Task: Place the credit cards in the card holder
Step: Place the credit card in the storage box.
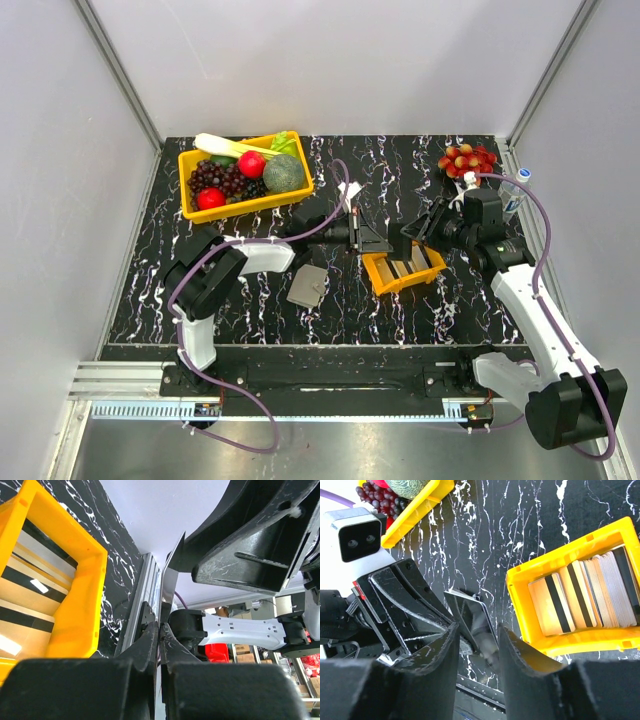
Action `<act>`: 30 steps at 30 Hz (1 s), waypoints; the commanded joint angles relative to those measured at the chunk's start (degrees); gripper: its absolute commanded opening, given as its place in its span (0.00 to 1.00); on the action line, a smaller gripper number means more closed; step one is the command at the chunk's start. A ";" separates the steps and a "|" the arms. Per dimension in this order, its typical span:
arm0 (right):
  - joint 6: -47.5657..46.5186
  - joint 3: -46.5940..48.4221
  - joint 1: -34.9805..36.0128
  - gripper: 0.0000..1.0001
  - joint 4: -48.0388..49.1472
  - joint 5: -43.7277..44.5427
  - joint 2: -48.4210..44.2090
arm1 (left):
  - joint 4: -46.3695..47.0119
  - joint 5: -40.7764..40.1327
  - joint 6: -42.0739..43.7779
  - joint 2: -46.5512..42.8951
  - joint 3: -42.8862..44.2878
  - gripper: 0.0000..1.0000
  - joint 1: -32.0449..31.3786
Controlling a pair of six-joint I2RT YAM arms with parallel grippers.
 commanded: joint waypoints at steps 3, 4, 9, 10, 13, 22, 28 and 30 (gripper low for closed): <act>-4.11 3.73 0.18 0.45 -2.97 4.55 -2.03 | -6.23 -0.83 5.40 -1.72 2.41 0.00 0.08; -4.73 3.91 0.18 0.46 -3.94 6.22 -1.94 | -8.51 -1.27 6.36 -1.55 2.76 0.00 -0.01; -7.55 2.77 0.27 0.49 -5.36 9.76 -0.19 | -22.92 -5.39 15.41 -1.81 6.88 0.00 -0.63; -7.64 2.68 0.18 0.49 -5.36 8.88 0.51 | -25.73 -6.71 16.64 -1.46 8.20 0.00 -0.80; -7.11 1.72 0.27 0.50 -4.31 6.24 2.19 | -33.82 -8.82 17.89 0.38 11.89 0.00 -1.07; -2.55 -2.06 0.27 0.64 -0.18 4.23 4.30 | -30.85 -6.02 18.93 0.66 10.14 0.00 -2.29; -1.31 -2.07 0.18 0.76 2.55 0.79 5.88 | -39.62 -9.52 27.80 -1.54 12.60 0.00 -3.79; -1.13 -1.89 0.27 0.83 3.34 0.61 5.80 | -44.11 -11.98 30.44 -1.63 14.79 0.00 -4.58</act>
